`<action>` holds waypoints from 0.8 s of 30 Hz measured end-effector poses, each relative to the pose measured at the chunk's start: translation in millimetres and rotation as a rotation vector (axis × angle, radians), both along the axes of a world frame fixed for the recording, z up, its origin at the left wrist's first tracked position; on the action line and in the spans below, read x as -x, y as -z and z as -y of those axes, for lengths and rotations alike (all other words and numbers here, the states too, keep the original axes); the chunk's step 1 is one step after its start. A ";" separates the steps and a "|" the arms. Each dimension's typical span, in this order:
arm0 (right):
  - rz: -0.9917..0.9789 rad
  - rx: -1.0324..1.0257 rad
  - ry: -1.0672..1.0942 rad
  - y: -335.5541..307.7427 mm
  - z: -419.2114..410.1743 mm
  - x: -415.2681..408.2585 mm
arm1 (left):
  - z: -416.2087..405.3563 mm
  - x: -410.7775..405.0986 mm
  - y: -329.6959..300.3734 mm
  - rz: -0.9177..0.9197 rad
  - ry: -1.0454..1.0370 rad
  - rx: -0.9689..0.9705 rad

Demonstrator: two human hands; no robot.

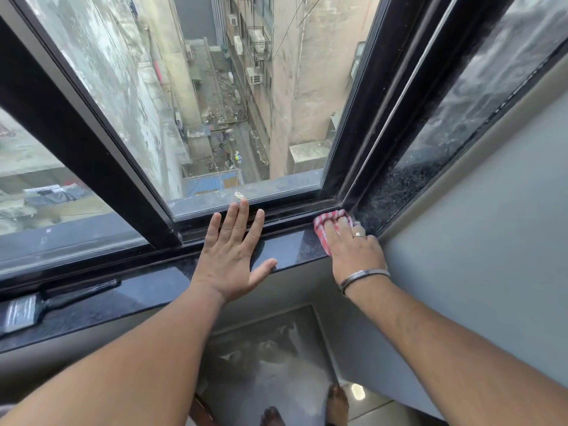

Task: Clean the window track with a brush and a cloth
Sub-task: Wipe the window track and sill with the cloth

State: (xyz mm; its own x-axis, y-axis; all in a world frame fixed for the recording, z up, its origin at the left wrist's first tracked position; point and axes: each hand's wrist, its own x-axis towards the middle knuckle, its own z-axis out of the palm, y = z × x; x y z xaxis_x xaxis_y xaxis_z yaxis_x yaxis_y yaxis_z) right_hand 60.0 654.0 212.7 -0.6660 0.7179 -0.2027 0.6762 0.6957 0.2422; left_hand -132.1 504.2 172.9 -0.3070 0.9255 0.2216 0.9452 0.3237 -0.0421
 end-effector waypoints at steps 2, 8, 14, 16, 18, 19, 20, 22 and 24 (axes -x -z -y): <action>-0.012 -0.022 0.059 -6.2 -1.1 2.4 | 2.2 -0.8 -1.8 0.006 -0.006 0.000; 0.018 0.015 0.128 -16.2 -0.1 14.7 | 3.1 -1.3 -3.4 0.041 -0.003 0.006; 0.026 0.142 0.236 -31.8 -1.5 10.0 | 3.2 -1.2 -7.3 0.055 -0.008 0.028; -0.008 0.155 0.296 -28.2 11.2 1.6 | 1.7 -0.4 -5.5 0.057 -0.004 0.026; -0.133 0.100 0.265 -23.7 21.7 -10.6 | 0.5 -0.2 -3.2 0.052 -0.003 0.023; -0.200 0.071 0.229 -20.1 23.3 -14.0 | 0.2 -0.6 -2.6 0.049 -0.003 0.017; -0.246 0.048 0.186 -16.2 20.5 -13.5 | -0.1 -1.0 -1.9 0.045 -0.004 0.008; -0.243 0.070 0.145 -8.9 11.3 -3.3 | 0.0 -0.9 -1.1 0.041 -0.001 -0.007; -0.249 0.128 0.162 -4.9 7.5 9.0 | 0.5 -0.6 -1.1 0.040 0.006 -0.012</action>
